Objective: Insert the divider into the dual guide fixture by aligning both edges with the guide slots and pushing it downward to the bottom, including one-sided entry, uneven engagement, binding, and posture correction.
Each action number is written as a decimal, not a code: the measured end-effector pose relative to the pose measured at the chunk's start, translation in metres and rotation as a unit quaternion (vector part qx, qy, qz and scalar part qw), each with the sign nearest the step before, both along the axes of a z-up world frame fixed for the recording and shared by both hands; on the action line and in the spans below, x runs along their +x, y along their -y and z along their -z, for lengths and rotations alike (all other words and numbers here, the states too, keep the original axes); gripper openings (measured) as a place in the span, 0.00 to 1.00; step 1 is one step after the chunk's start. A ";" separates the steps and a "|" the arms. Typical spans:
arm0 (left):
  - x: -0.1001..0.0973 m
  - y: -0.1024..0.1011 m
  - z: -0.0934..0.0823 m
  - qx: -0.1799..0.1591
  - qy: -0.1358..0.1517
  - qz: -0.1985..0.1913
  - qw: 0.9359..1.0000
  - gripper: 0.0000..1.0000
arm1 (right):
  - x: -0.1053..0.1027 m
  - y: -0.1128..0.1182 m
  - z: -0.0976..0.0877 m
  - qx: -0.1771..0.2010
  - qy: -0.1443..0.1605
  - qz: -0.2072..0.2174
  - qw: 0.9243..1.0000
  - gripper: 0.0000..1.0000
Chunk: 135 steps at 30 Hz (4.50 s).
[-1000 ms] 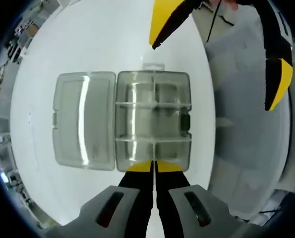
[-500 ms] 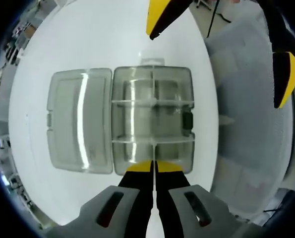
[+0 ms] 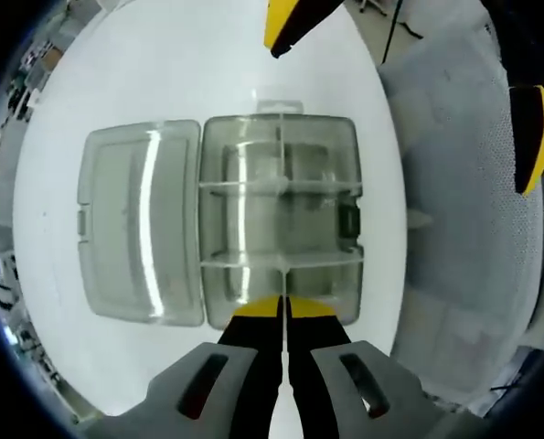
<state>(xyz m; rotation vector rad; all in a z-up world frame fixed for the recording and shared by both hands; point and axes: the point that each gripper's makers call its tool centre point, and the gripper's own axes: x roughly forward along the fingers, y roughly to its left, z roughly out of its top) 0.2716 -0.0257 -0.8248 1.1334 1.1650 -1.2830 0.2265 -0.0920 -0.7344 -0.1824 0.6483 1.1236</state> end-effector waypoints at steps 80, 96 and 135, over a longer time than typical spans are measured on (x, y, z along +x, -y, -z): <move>-0.003 -0.015 -0.033 -0.206 0.051 -0.177 0.961 0.25 | -0.004 0.012 -0.007 -0.045 0.015 -0.026 0.999 0.67; -0.019 -0.014 -0.065 -0.332 0.072 -0.277 0.899 0.36 | -0.005 0.017 -0.001 -0.066 0.011 -0.041 0.997 0.67; -0.044 -0.005 -0.083 -0.415 0.097 -0.307 0.851 0.49 | 0.010 0.053 0.028 -0.096 -0.005 -0.041 0.995 0.65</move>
